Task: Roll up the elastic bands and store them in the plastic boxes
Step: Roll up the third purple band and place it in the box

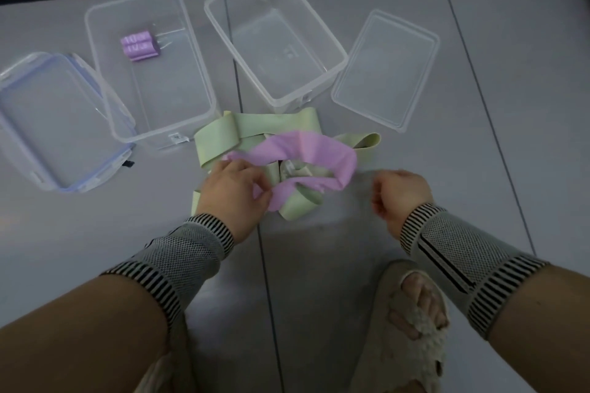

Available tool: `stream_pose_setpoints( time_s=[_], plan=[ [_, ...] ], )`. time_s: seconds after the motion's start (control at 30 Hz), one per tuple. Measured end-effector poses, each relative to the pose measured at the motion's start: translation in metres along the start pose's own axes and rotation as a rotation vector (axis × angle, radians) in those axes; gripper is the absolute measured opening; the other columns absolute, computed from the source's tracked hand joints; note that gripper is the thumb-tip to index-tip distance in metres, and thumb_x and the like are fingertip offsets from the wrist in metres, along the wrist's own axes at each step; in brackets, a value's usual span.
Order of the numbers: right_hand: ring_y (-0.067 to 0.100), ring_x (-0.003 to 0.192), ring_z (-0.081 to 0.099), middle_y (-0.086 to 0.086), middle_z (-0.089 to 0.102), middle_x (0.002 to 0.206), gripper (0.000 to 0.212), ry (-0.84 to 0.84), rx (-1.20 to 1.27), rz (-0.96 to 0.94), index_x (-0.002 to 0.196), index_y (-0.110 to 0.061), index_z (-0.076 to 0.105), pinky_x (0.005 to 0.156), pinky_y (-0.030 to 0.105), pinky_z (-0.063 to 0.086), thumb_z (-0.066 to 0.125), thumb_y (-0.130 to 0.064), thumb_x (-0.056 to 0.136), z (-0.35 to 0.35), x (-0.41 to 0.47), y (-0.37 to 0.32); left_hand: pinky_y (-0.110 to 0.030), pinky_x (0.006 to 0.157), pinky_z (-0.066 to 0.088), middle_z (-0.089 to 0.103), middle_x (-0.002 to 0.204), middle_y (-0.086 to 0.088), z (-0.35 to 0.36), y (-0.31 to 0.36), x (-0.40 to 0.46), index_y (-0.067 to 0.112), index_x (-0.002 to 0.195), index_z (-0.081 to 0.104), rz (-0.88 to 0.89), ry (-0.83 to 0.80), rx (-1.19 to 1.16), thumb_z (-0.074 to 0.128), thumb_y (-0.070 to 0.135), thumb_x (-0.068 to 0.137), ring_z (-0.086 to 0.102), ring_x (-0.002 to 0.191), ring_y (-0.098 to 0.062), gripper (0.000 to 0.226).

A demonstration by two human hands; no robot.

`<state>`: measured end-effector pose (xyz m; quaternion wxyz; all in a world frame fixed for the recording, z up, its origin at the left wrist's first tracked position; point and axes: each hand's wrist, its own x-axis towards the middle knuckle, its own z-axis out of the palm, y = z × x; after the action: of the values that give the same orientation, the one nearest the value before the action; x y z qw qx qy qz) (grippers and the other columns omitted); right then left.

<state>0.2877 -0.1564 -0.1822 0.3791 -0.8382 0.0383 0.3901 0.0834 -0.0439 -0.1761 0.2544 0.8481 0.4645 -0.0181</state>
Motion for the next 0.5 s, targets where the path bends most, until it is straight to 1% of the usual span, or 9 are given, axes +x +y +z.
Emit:
stream_pose_setpoints(
  time_s=[0.03, 0.1, 0.2, 0.23, 0.3, 0.37, 0.4, 0.47, 0.5],
  plan=[
    [0.035, 0.073, 0.063, 0.012, 0.065, 0.072, 0.010, 0.086, -0.083, -0.082, 0.065, -0.017, 0.060, 0.076, 0.047, 0.055, 0.056, -0.026, 0.063, -0.002, 0.006, 0.002, -0.034, 0.093, 0.036, 0.063, 0.102, -0.001, 0.002, -0.001, -0.002, 0.023, 0.079, 0.070, 0.004, -0.012, -0.002, 0.070, 0.026, 0.077, 0.049, 0.107, -0.031, 0.004],
    [0.029, 0.079, 0.064, 0.006, 0.067, 0.080, 0.005, 0.137, -0.184, -0.274, 0.077, -0.021, 0.062, 0.078, 0.040, 0.054, 0.059, -0.022, 0.073, -0.008, 0.004, -0.003, -0.034, 0.091, 0.039, 0.064, 0.100, 0.001, 0.004, -0.003, -0.006, 0.024, 0.081, 0.070, 0.023, -0.034, 0.000, 0.070, 0.026, 0.077, 0.050, 0.104, -0.030, 0.004],
    [0.020, 0.079, 0.057, 0.003, 0.062, 0.090, 0.014, 0.035, -0.444, -0.606, 0.089, -0.017, 0.064, 0.076, 0.025, 0.043, 0.058, -0.009, 0.078, -0.011, -0.006, -0.008, -0.034, 0.089, 0.039, 0.064, 0.100, -0.001, 0.003, -0.003, -0.008, 0.022, 0.085, 0.071, 0.020, -0.047, 0.017, 0.070, 0.025, 0.077, 0.051, 0.102, -0.030, 0.008],
    [0.021, 0.084, 0.056, 0.006, 0.061, 0.098, 0.019, -0.037, -0.540, -0.689, 0.094, -0.014, 0.065, 0.079, 0.025, 0.042, 0.060, -0.010, 0.076, -0.010, -0.008, -0.006, -0.034, 0.089, 0.039, 0.064, 0.100, -0.001, 0.003, -0.003, -0.007, 0.021, 0.086, 0.071, 0.015, -0.040, 0.017, 0.071, 0.024, 0.077, 0.051, 0.102, -0.030, 0.009],
    [0.027, 0.102, 0.054, 0.010, 0.056, 0.116, 0.042, -0.186, -0.744, -0.815, 0.111, -0.013, 0.063, 0.091, 0.030, 0.043, 0.060, -0.027, 0.072, -0.008, -0.014, 0.004, -0.033, 0.088, 0.039, 0.064, 0.102, -0.001, 0.002, -0.003, -0.007, 0.020, 0.089, 0.069, 0.011, -0.027, 0.014, 0.071, 0.024, 0.076, 0.052, 0.102, -0.029, 0.014],
    [0.034, 0.112, 0.050, 0.012, 0.049, 0.129, 0.066, -0.233, -0.913, -0.972, 0.126, -0.015, 0.053, 0.096, 0.040, 0.044, 0.054, -0.044, 0.067, -0.006, -0.015, 0.017, -0.033, 0.087, 0.040, 0.063, 0.106, -0.002, 0.002, -0.004, -0.008, 0.020, 0.096, 0.065, 0.004, -0.036, 0.012, 0.070, 0.025, 0.077, 0.052, 0.103, -0.028, 0.021],
    [0.036, 0.112, 0.049, 0.014, 0.048, 0.132, 0.072, -0.223, -0.974, -1.030, 0.129, -0.016, 0.048, 0.095, 0.043, 0.045, 0.056, -0.047, 0.065, -0.004, -0.017, 0.021, -0.034, 0.087, 0.040, 0.063, 0.107, -0.002, 0.002, -0.005, -0.008, 0.020, 0.099, 0.064, 0.000, -0.041, 0.009, 0.069, 0.026, 0.077, 0.052, 0.104, -0.028, 0.024],
    [0.037, 0.107, 0.050, 0.014, 0.051, 0.128, 0.068, -0.212, -1.112, -1.063, 0.125, -0.016, 0.051, 0.088, 0.044, 0.047, 0.065, -0.046, 0.066, 0.000, -0.018, 0.024, -0.036, 0.087, 0.042, 0.061, 0.108, -0.005, 0.002, -0.007, -0.009, 0.017, 0.099, 0.062, -0.009, -0.030, -0.001, 0.070, 0.023, 0.076, 0.052, 0.103, -0.030, 0.025],
    [0.036, 0.104, 0.051, 0.013, 0.056, 0.122, 0.056, -0.208, -1.161, -1.064, 0.118, -0.014, 0.056, 0.084, 0.043, 0.048, 0.067, -0.041, 0.070, 0.003, -0.017, 0.023, -0.037, 0.086, 0.042, 0.060, 0.107, -0.008, 0.002, -0.007, -0.009, 0.015, 0.098, 0.061, -0.015, 0.004, -0.018, 0.070, 0.020, 0.075, 0.052, 0.102, -0.032, 0.025]
  ],
)
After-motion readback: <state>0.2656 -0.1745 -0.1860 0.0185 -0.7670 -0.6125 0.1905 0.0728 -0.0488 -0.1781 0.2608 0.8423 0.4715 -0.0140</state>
